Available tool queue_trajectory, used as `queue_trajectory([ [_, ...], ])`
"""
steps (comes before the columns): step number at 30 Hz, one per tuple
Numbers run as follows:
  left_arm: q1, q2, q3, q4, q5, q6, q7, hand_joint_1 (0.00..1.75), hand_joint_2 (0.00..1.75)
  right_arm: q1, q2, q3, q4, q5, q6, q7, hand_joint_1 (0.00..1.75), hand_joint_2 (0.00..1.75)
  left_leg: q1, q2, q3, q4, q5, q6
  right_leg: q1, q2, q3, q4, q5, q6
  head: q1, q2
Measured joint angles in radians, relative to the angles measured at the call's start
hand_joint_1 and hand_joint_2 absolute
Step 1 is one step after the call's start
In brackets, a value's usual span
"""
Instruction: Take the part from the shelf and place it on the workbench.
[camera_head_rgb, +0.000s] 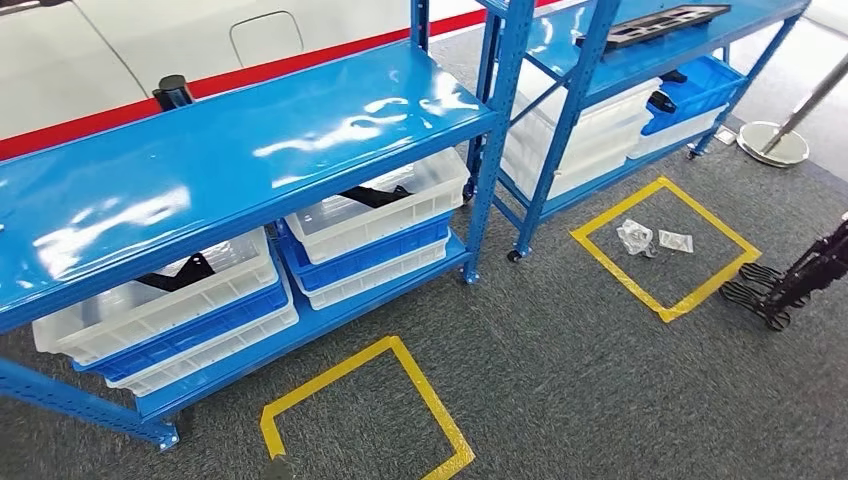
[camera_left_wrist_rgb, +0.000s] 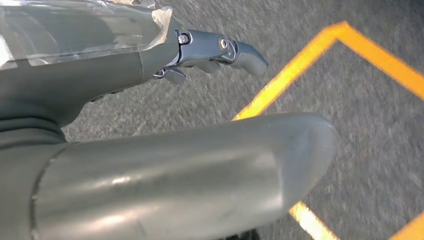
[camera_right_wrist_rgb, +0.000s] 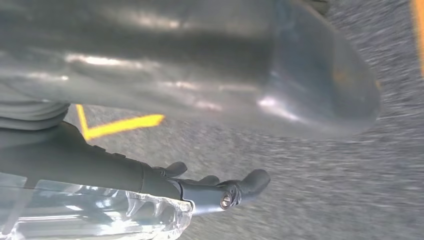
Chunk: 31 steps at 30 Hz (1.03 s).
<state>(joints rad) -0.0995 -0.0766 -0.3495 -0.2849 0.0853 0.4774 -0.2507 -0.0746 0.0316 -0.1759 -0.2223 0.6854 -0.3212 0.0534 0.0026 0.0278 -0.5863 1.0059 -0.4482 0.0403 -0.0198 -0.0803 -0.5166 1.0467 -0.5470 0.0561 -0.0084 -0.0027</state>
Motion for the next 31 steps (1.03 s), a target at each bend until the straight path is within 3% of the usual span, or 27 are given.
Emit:
queue_trajectory([
  [2, -0.003, -0.002, 0.0, 0.0, 0.0, 0.0, 0.0, 0.0, 0.0, 0.003, -0.001, 0.0, 0.0, 0.0, 0.0, 0.0, 0.0, 0.0, 0.001, -0.028, -0.001, -0.002, 0.004, 0.009, -0.001, 0.056, -0.061, 0.122, -0.054, -0.009, 0.003, 0.0],
  [4, -0.001, -0.004, 0.0, 0.0, 0.001, -0.001, 0.0, 0.0, 0.0, 0.008, -0.002, 0.0, 0.0, 0.0, 0.0, 0.0, 0.0, 0.0, 0.0, -0.058, -0.002, -0.001, 0.004, 0.011, 0.0, 0.073, -0.12, 0.231, -0.086, -0.011, 0.004, 0.0],
  [5, 0.001, -0.004, 0.0, 0.0, 0.002, 0.0, 0.0, 0.0, 0.0, 0.009, -0.002, 0.0, 0.001, 0.0, 0.0, 0.0, 0.0, 0.0, 0.0, -0.074, -0.002, 0.0, 0.004, 0.011, 0.0, 0.075, -0.129, 0.237, -0.078, -0.006, 0.005, 0.0],
  [6, 0.003, -0.004, 0.0, 0.0, 0.002, 0.0, 0.0, 0.0, 0.0, 0.009, -0.003, 0.0, 0.001, 0.0, 0.0, 0.0, 0.0, 0.0, 0.001, -0.089, -0.001, 0.001, 0.004, 0.011, -0.002, 0.078, -0.119, 0.203, -0.055, 0.003, 0.005, 0.0],
  [8, 0.004, -0.004, 0.0, 0.0, 0.003, 0.0, 0.0, 0.0, 0.0, 0.007, -0.004, 0.0, 0.001, 0.002, -0.001, 0.001, 0.0, 0.0, 0.003, -0.118, -0.001, 0.005, 0.002, 0.005, -0.008, 0.103, -0.067, 0.068, 0.009, 0.02, 0.006, 0.0],
  [10, 0.004, -0.004, 0.0, 0.0, 0.004, 0.0, 0.0, 0.0, 0.0, 0.005, -0.004, 0.0, 0.001, 0.003, -0.001, 0.001, 0.0, 0.0, 0.001, -0.14, -0.004, 0.012, -0.001, -0.006, -0.011, 0.124, -0.033, -0.016, 0.042, 0.017, 0.006, 0.0],
  [12, 0.007, -0.003, 0.0, 0.0, 0.005, 0.001, 0.0, 0.0, 0.0, 0.003, -0.002, 0.0, 0.001, 0.004, -0.001, 0.002, 0.0, 0.0, 0.001, -0.155, -0.008, 0.011, 0.0, -0.018, -0.009, 0.115, -0.027, -0.025, 0.047, 0.0, 0.005, 0.0],
  [13, 0.009, -0.002, 0.0, 0.0, 0.006, 0.001, 0.0, 0.0, 0.0, 0.001, -0.001, 0.0, 0.001, 0.004, -0.001, 0.002, 0.0, 0.0, 0.002, -0.154, -0.009, 0.011, -0.001, -0.023, -0.009, 0.108, -0.024, -0.026, 0.048, -0.008, 0.004, 0.0],
  [14, 0.011, -0.002, 0.0, 0.001, 0.006, 0.001, 0.0, 0.0, 0.0, 0.0, -0.001, 0.0, 0.001, 0.004, -0.001, 0.002, 0.0, 0.0, 0.002, -0.135, -0.014, 0.021, -0.009, -0.028, -0.01, 0.099, -0.022, -0.026, 0.05, -0.014, 0.001, 0.0],
  [15, 0.011, -0.001, 0.0, 0.001, 0.006, 0.0, 0.0, 0.0, 0.0, 0.0, -0.001, 0.0, 0.001, 0.005, -0.001, 0.002, 0.0, 0.0, 0.002, -0.107, -0.025, 0.048, -0.026, -0.032, -0.012, 0.09, -0.021, -0.027, 0.051, -0.022, -0.002, 0.0],
  [17, 0.009, -0.001, 0.0, 0.001, 0.006, 0.0, 0.0, 0.0, 0.0, 0.003, -0.002, 0.0, 0.001, 0.006, -0.001, 0.002, 0.0, 0.0, 0.003, -0.047, -0.077, 0.16, -0.086, -0.04, -0.008, 0.067, -0.02, -0.028, 0.048, -0.032, -0.009, 0.0],
  [19, 0.01, -0.001, 0.0, 0.001, 0.007, -0.001, 0.0, 0.0, 0.0, 0.006, -0.002, 0.0, 0.001, 0.006, -0.001, 0.002, 0.0, 0.0, 0.006, -0.034, -0.135, 0.273, -0.129, -0.045, -0.004, 0.041, -0.019, -0.028, 0.046, -0.038, -0.01, 0.0],
  [20, 0.011, -0.001, 0.0, 0.001, 0.007, -0.001, 0.0, 0.0, 0.0, 0.007, -0.003, 0.0, 0.001, 0.006, -0.001, 0.002, 0.0, 0.0, 0.007, -0.032, -0.143, 0.286, -0.125, -0.045, -0.002, 0.028, -0.019, -0.028, 0.044, -0.039, -0.01, 0.0],
  [22, 0.012, 0.0, 0.0, 0.001, 0.007, -0.001, 0.0, 0.0, 0.0, 0.005, -0.003, 0.0, 0.001, 0.006, -0.001, 0.002, 0.0, 0.0, 0.007, -0.02, -0.103, 0.208, -0.073, -0.039, -0.001, 0.004, -0.015, -0.028, 0.042, -0.041, -0.011, 0.0],
  [24, 0.01, 0.0, 0.0, 0.0, 0.007, -0.001, -0.001, 0.0, 0.0, 0.004, -0.002, 0.0, 0.001, 0.005, -0.001, 0.002, 0.0, 0.0, -0.001, 0.025, -0.033, 0.08, -0.025, -0.025, 0.005, -0.017, -0.01, -0.027, 0.037, -0.038, -0.01, 0.0],
  [26, 0.006, 0.0, 0.0, 0.0, 0.006, -0.001, -0.001, 0.0, 0.0, 0.003, -0.001, 0.0, 0.001, 0.004, -0.002, 0.002, 0.0, 0.0, -0.011, 0.05, -0.005, 0.023, -0.015, -0.014, 0.012, -0.037, -0.005, -0.028, 0.032, -0.03, -0.008, 0.0],
  [28, 0.007, 0.0, 0.0, 0.0, 0.005, -0.001, -0.001, 0.0, 0.0, 0.0, 0.0, 0.0, 0.0, 0.002, -0.003, 0.002, 0.0, 0.0, -0.014, 0.027, -0.005, 0.014, -0.012, -0.006, 0.012, -0.052, 0.001, -0.031, 0.029, -0.021, -0.007, 0.0],
  [31, 0.007, 0.001, -0.001, 0.0, 0.005, -0.001, -0.001, 0.0, 0.0, -0.001, -0.001, 0.0, -0.001, 0.001, -0.005, 0.0, 0.0, 0.0, -0.005, -0.003, 0.006, -0.006, 0.002, 0.009, 0.009, 0.0, -0.01, 0.004, 0.004, -0.014, -0.005, 0.0],
])
